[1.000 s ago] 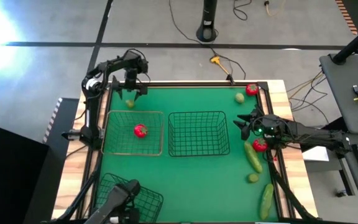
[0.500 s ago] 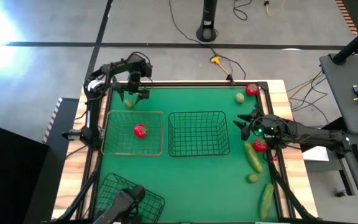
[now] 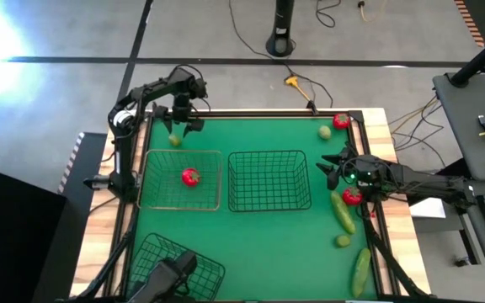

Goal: Sort produce into baskets
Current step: Adjust the bottom black wire basket

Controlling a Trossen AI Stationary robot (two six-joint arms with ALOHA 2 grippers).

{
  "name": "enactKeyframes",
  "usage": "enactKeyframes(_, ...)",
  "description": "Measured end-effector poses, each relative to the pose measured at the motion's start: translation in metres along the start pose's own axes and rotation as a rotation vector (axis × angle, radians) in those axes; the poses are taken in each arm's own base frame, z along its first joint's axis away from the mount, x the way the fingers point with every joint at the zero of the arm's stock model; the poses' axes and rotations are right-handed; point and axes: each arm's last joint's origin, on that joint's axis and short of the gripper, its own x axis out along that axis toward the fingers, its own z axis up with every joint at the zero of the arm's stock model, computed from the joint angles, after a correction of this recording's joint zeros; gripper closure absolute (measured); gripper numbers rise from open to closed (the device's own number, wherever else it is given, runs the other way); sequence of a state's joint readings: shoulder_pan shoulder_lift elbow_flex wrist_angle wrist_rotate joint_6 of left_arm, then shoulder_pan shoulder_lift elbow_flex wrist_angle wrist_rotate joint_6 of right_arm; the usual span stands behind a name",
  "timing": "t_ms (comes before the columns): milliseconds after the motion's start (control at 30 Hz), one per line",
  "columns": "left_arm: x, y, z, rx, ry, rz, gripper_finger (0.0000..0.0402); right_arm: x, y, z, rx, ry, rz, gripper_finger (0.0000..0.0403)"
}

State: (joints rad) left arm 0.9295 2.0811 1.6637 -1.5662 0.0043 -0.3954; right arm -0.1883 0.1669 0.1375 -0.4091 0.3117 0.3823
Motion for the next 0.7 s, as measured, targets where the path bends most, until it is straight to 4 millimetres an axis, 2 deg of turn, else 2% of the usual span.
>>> enactKeyframes(100,0.000,-0.001,-0.002,0.021,0.008,-0.010,0.0230,0.000,0.000,0.000,0.011,0.000,0.000,0.0199)
enactKeyframes(267,0.017,-0.004,0.003,0.018,0.081,-0.027,0.0369,0.000,0.000,0.000,0.011,-0.001,-0.001,0.0199)
enactKeyframes(300,0.021,-0.004,0.003,0.013,0.096,-0.013,0.0385,0.000,0.000,0.000,0.011,-0.001,-0.001,0.0199)
enactKeyframes(433,0.030,-0.004,0.006,-0.002,0.119,0.028,0.0384,0.000,0.000,0.000,0.013,-0.002,-0.002,0.0199)
enactKeyframes(567,0.028,-0.003,0.006,0.005,0.113,0.025,0.0398,0.000,0.000,0.000,0.018,-0.002,-0.002,0.0199)
enactKeyframes(700,0.027,0.008,0.011,-0.054,0.101,0.042,0.0401,0.000,0.000,0.000,0.018,-0.002,-0.003,0.0199)
